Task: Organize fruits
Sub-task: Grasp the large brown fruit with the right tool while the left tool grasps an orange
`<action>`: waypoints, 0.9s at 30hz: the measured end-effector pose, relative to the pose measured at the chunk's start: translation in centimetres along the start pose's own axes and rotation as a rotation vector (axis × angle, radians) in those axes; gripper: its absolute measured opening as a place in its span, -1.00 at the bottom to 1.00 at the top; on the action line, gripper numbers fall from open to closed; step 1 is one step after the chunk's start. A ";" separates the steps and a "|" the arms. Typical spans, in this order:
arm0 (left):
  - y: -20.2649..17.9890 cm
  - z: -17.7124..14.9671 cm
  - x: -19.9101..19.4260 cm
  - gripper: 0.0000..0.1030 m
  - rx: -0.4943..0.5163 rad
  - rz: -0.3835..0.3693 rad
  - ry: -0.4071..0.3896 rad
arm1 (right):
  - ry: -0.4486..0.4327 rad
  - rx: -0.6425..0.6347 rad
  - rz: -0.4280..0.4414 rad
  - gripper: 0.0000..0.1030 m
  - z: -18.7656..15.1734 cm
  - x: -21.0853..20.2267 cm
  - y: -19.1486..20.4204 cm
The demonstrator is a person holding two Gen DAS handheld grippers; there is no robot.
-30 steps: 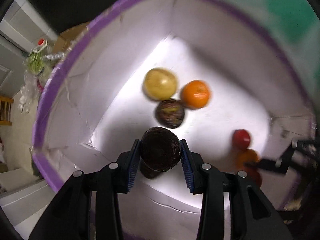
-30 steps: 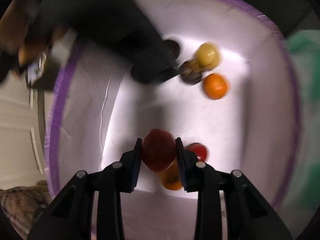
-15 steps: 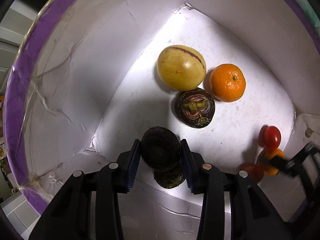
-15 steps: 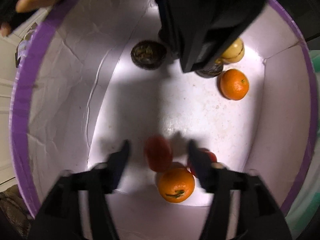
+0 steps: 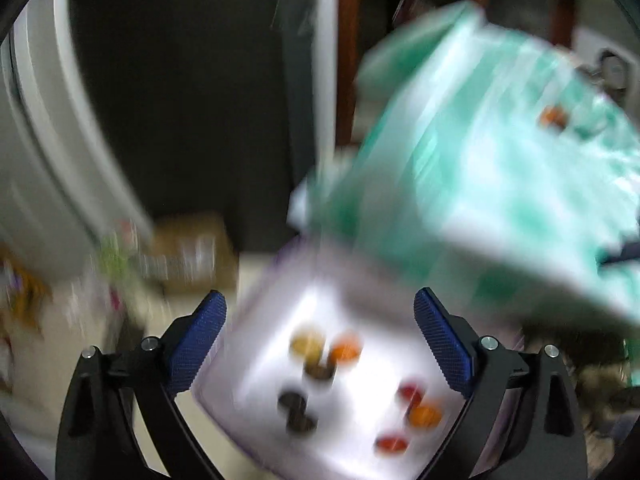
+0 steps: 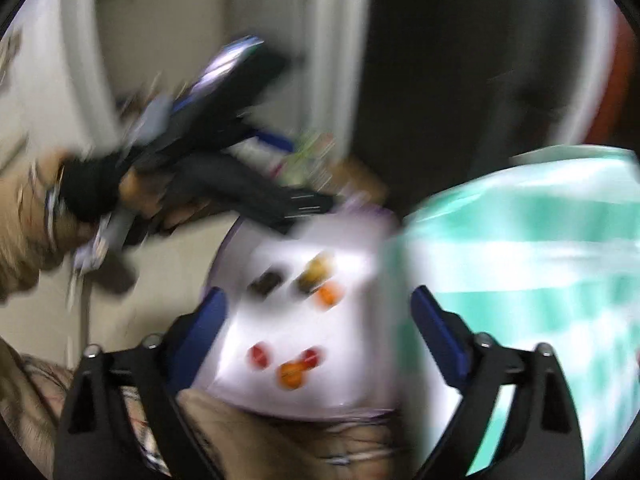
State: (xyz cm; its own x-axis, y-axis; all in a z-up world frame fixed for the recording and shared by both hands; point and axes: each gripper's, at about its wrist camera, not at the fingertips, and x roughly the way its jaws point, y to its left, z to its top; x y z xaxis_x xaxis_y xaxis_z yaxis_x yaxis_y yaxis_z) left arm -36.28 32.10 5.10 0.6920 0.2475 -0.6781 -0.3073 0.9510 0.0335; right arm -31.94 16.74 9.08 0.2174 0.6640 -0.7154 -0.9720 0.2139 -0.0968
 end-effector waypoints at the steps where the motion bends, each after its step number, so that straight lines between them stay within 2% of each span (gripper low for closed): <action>1: -1.3 1.5 -0.9 0.78 0.021 -0.017 -0.039 | -0.060 0.042 -0.065 0.92 -0.3 -2.7 -2.4; 3: -5.0 5.0 -2.6 0.78 0.073 -0.108 -0.113 | -0.114 0.131 -0.202 0.95 -1.3 -6.1 -7.3; 7: -13.3 9.9 -1.0 0.78 0.104 -0.277 -0.133 | -0.127 0.376 -0.413 0.97 -6.2 -10.3 -16.6; 9: -18.6 12.0 1.6 0.78 0.125 -0.343 -0.110 | -0.125 0.496 -0.476 0.97 -8.8 -10.8 -20.6; 10: -21.0 12.5 3.3 0.78 0.140 -0.359 -0.101 | -0.132 0.598 -0.496 0.97 -10.9 -11.7 -23.6; 13: -28.3 14.4 10.2 0.78 0.150 -0.367 -0.070 | -0.172 0.886 -0.581 0.97 -18.1 -13.4 -31.0; 14: -29.6 15.0 12.3 0.78 0.141 -0.364 -0.057 | -0.181 0.975 -0.605 0.97 -20.6 -13.5 -33.1; 16: -33.3 16.3 17.0 0.78 0.107 -0.357 -0.023 | -0.216 1.127 -0.620 0.97 -24.3 -13.4 -36.5; 19: -36.8 17.7 22.0 0.78 0.066 -0.380 -0.012 | -0.241 1.245 -0.652 0.97 -27.3 -12.5 -40.6; 21: -38.6 19.0 23.7 0.78 0.037 -0.403 0.018 | -0.256 1.298 -0.645 0.97 -27.8 -12.1 -42.7; 23: -39.6 19.9 24.9 0.78 0.009 -0.434 0.008 | -0.276 1.319 -0.648 0.97 -27.7 -11.6 -44.3; 25: -40.4 20.2 26.2 0.78 0.017 -0.449 0.060 | -0.293 1.330 -0.660 0.97 -27.2 -10.9 -46.8; 26: -40.7 20.2 27.0 0.78 0.021 -0.431 0.107 | -0.297 1.336 -0.660 0.97 -26.6 -10.6 -48.0; 27: -40.7 20.2 27.1 0.78 0.023 -0.406 0.116 | -0.302 1.346 -0.663 0.97 -26.4 -10.3 -49.2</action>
State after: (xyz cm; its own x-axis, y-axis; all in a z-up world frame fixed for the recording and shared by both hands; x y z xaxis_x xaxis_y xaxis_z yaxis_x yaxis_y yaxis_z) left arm 8.17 3.81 0.23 0.6755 -0.1697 -0.7175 -0.0091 0.9712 -0.2383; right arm 11.34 -19.54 3.01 0.7378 0.2705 -0.6184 0.0678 0.8819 0.4666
